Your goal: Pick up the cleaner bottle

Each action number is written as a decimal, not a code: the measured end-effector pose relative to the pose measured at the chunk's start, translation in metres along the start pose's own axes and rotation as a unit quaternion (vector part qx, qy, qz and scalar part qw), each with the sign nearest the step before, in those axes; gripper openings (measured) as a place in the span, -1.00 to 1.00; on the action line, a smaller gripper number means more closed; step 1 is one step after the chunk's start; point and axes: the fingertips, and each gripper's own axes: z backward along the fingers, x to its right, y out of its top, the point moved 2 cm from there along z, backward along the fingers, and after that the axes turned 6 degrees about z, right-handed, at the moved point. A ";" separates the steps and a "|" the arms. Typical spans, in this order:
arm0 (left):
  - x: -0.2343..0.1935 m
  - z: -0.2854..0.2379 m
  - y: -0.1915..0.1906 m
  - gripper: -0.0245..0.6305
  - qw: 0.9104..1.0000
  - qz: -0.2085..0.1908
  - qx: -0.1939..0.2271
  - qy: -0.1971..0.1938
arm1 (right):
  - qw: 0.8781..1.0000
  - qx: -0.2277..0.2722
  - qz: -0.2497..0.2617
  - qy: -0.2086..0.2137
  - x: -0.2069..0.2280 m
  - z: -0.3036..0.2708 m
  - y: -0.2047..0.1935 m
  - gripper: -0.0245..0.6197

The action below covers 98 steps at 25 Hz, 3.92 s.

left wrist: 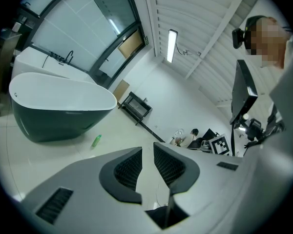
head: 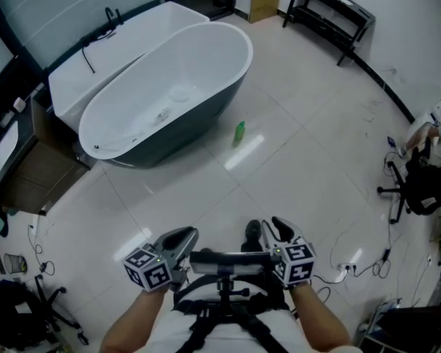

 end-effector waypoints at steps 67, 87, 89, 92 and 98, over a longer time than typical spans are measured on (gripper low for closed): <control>-0.005 -0.157 0.093 -0.70 0.997 -0.037 -0.052 -0.038 | 1.000 0.008 -0.020 -0.001 0.099 -0.077 0.082 -0.57; 0.038 -0.285 0.098 -0.70 0.998 0.011 0.021 0.066 | 0.982 -0.034 0.097 0.161 0.221 -0.125 0.132 -0.57; 0.048 -0.296 0.096 -0.70 0.997 0.010 0.027 0.071 | 0.979 -0.038 0.101 0.172 0.234 -0.125 0.132 -0.57; 0.058 -0.301 0.091 -0.70 0.997 0.010 0.034 0.075 | 0.977 -0.047 0.097 0.181 0.241 -0.122 0.124 -0.57; 0.056 -0.288 0.081 -0.70 0.996 0.011 0.027 0.079 | 0.979 -0.043 0.085 0.178 0.229 -0.114 0.115 -0.57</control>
